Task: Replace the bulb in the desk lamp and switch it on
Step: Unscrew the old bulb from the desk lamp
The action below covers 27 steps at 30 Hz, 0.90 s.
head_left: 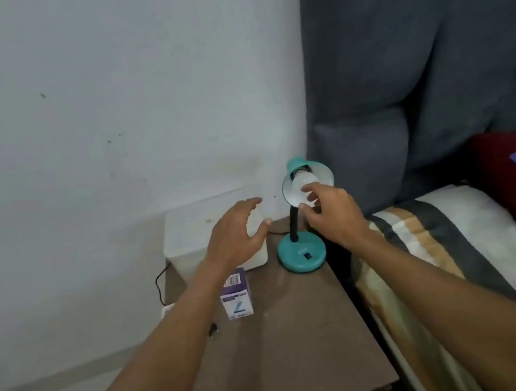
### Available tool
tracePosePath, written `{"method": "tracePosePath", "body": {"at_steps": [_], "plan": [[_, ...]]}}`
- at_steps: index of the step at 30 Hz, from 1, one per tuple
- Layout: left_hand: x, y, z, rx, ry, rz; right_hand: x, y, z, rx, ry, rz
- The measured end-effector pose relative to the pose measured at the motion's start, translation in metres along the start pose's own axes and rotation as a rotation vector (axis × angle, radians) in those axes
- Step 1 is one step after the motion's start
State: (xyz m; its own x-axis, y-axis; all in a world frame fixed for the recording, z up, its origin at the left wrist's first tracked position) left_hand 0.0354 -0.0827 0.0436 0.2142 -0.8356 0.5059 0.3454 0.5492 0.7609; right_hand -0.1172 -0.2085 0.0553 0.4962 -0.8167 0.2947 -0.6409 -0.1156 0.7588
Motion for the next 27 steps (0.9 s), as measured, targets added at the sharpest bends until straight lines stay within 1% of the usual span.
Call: {"method": "tracePosePath", "body": {"at_steps": [3,5,7,11,15,18,24,27], "plan": [[0.013,-0.017,0.009,-0.027,-0.054,-0.022,0.008,0.010,0.017,0.040,-0.042,0.062],[0.025,-0.028,0.012,-0.059,-0.053,-0.062,0.014,0.013,0.022,0.032,-0.071,0.076],[0.041,-0.036,0.009,-0.108,-0.049,-0.080,0.025,0.012,0.026,0.038,-0.075,0.085],[0.068,-0.053,0.004,-0.130,-0.089,-0.153,0.040,0.003,0.032,0.053,-0.074,0.081],[0.087,-0.070,0.003,-0.174,-0.192,-0.205,0.047,-0.009,0.035,0.112,-0.080,0.072],[0.092,-0.077,0.001,-0.191,-0.260,-0.205,0.047,-0.017,0.036,0.149,-0.079,0.064],[0.092,-0.077,-0.001,-0.212,-0.308,-0.147,0.049,-0.022,0.039,0.187,-0.069,0.121],[0.091,-0.079,-0.004,-0.197,-0.316,-0.132,0.049,-0.023,0.034,0.186,-0.021,0.153]]}}
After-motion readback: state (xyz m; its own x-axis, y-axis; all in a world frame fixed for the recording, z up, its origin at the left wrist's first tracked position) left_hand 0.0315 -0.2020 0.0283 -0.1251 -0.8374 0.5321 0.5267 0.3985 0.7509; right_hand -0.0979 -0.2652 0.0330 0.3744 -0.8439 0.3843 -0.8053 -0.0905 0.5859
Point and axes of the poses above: each hand's wrist, its own x-axis towards the middle knuckle, its own y-axis out of the back of the hand, z = x × y, the point moved 10 cm from there along x, towards the middle knuckle, and after that the axes turned 9 degrees about -y, right-handed, at the moved point
